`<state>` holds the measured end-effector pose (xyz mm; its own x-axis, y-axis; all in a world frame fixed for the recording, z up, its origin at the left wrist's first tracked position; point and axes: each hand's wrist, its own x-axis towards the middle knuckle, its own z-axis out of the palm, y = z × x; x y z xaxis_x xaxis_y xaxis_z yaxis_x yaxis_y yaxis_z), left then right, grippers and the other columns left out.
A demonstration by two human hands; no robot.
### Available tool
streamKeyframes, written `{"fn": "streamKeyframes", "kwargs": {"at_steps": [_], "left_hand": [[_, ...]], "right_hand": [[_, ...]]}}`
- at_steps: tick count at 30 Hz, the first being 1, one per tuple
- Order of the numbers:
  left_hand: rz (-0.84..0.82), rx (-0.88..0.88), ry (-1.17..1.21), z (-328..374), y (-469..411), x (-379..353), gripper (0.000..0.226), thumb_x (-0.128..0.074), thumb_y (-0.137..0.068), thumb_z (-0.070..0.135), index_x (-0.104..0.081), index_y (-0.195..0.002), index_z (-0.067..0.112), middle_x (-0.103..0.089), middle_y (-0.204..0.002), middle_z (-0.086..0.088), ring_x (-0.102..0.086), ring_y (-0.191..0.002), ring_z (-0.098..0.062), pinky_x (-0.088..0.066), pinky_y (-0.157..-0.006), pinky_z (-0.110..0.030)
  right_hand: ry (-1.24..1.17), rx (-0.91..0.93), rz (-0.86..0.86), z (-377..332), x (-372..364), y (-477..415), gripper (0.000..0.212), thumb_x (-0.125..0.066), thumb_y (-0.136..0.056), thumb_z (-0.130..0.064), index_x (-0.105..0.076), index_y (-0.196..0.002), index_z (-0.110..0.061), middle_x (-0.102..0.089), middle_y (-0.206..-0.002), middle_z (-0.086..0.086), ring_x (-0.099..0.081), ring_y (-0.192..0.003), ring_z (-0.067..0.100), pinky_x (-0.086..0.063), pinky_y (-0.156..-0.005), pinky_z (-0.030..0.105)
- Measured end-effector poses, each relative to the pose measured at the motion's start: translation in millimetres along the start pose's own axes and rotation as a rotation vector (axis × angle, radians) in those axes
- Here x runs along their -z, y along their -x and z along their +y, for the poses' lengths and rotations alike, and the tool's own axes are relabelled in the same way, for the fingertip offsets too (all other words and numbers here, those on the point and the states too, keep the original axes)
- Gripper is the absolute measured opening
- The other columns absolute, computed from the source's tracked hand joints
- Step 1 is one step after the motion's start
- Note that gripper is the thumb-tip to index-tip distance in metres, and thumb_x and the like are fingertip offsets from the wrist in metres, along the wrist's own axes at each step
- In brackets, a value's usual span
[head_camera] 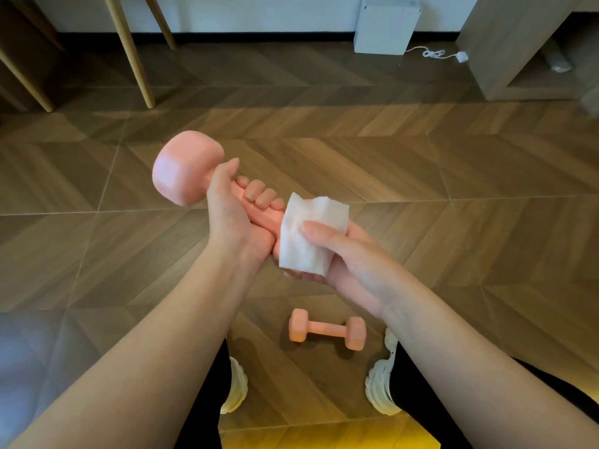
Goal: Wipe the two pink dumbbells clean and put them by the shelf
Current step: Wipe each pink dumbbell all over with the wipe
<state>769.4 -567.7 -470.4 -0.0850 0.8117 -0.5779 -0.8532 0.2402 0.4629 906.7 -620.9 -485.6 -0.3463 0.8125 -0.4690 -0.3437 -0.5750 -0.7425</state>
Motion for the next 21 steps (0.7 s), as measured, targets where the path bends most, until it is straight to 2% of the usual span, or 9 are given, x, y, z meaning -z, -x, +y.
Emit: {"fn": "streamKeyframes", "kwargs": {"at_steps": [3, 6, 8, 11, 14, 16, 18, 19, 21], "left_hand": [[0.009, 0.015, -0.001, -2, -1, 1, 0.036, -0.051, -0.094, 0.027, -0.030, -0.066, 0.019, -0.021, -0.050, 0.006, -0.021, -0.040, -0.012, -0.028, -0.044, -0.022], [0.009, 0.021, -0.024, -3, -1, 1, 0.035, -0.050, -0.093, 0.027, -0.030, -0.065, 0.020, -0.022, -0.050, 0.006, -0.022, -0.040, -0.012, -0.028, -0.045, -0.022], [-0.006, 0.023, -0.027, -2, -2, 1, 0.036, -0.050, -0.093, 0.027, -0.030, -0.065, 0.020, -0.022, -0.051, 0.006, -0.022, -0.041, -0.012, -0.027, -0.045, -0.022], [-0.023, 0.026, 0.001, 0, -2, 0, 0.037, -0.050, -0.093, 0.026, -0.029, -0.064, 0.020, -0.020, -0.052, 0.006, -0.021, -0.042, -0.012, -0.026, -0.045, -0.023], [-0.013, 0.043, 0.005, -2, -2, 1, 0.037, -0.051, -0.093, 0.026, -0.029, -0.064, 0.020, -0.020, -0.052, 0.006, -0.021, -0.042, -0.012, -0.027, -0.044, -0.022], [-0.015, 0.058, -0.013, -4, -2, 1, 0.036, -0.051, -0.093, 0.027, -0.030, -0.064, 0.020, -0.022, -0.051, 0.006, -0.022, -0.042, -0.012, -0.028, -0.045, -0.023], [-0.019, 0.063, -0.025, -5, -2, 0, 0.036, -0.052, -0.092, 0.027, -0.031, -0.064, 0.020, -0.022, -0.051, 0.006, -0.023, -0.042, -0.012, -0.028, -0.046, -0.023], [-0.023, 0.064, -0.023, -5, -2, 0, 0.036, -0.052, -0.092, 0.027, -0.031, -0.064, 0.020, -0.022, -0.051, 0.006, -0.022, -0.042, -0.012, -0.028, -0.046, -0.023], [-0.028, 0.058, -0.008, -3, -1, -1, 0.037, -0.052, -0.092, 0.026, -0.031, -0.063, 0.020, -0.022, -0.051, 0.006, -0.022, -0.042, -0.012, -0.028, -0.045, -0.022]], "right_hand": [[0.085, -0.002, 0.094, 4, -5, -2, 0.054, -0.073, -0.081, -0.036, -0.056, -0.129, -0.017, -0.069, -0.119, 0.014, -0.067, -0.104, 0.031, -0.054, -0.086, 0.057], [0.078, -0.005, 0.143, 2, -8, -2, 0.030, -0.059, -0.095, -0.040, -0.063, -0.115, -0.018, -0.071, -0.112, 0.016, -0.065, -0.094, 0.027, -0.054, -0.079, 0.051], [0.029, -0.007, 0.073, -2, -4, 1, 0.029, -0.056, -0.096, -0.034, -0.060, -0.120, -0.017, -0.070, -0.114, 0.017, -0.065, -0.098, 0.027, -0.054, -0.080, 0.050], [0.003, 0.018, -0.050, -5, 0, 5, 0.040, -0.066, -0.089, -0.021, -0.055, -0.127, -0.014, -0.069, -0.112, 0.012, -0.066, -0.101, 0.028, -0.054, -0.080, 0.048], [0.102, 0.009, 0.087, 3, -4, 1, 0.052, -0.076, -0.080, -0.030, -0.056, -0.126, -0.020, -0.070, -0.118, 0.011, -0.068, -0.102, 0.028, -0.056, -0.082, 0.052], [0.138, 0.008, 0.179, 5, -9, -1, 0.043, -0.073, -0.082, -0.042, -0.061, -0.118, -0.022, -0.071, -0.112, 0.013, -0.068, -0.096, 0.026, -0.056, -0.079, 0.051], [0.103, 0.012, 0.217, 3, -9, -1, 0.027, -0.061, -0.093, -0.043, -0.066, -0.108, -0.021, -0.072, -0.107, 0.014, -0.066, -0.093, 0.025, -0.056, -0.076, 0.049], [0.077, 0.009, 0.201, 1, -8, 0, 0.024, -0.057, -0.097, -0.040, -0.066, -0.107, -0.021, -0.072, -0.108, 0.016, -0.066, -0.094, 0.026, -0.056, -0.077, 0.050], [0.052, 0.016, 0.085, -2, -4, 3, 0.025, -0.060, -0.095, -0.033, -0.062, -0.116, -0.019, -0.069, -0.117, 0.016, -0.065, -0.102, 0.028, -0.056, -0.081, 0.052]]}}
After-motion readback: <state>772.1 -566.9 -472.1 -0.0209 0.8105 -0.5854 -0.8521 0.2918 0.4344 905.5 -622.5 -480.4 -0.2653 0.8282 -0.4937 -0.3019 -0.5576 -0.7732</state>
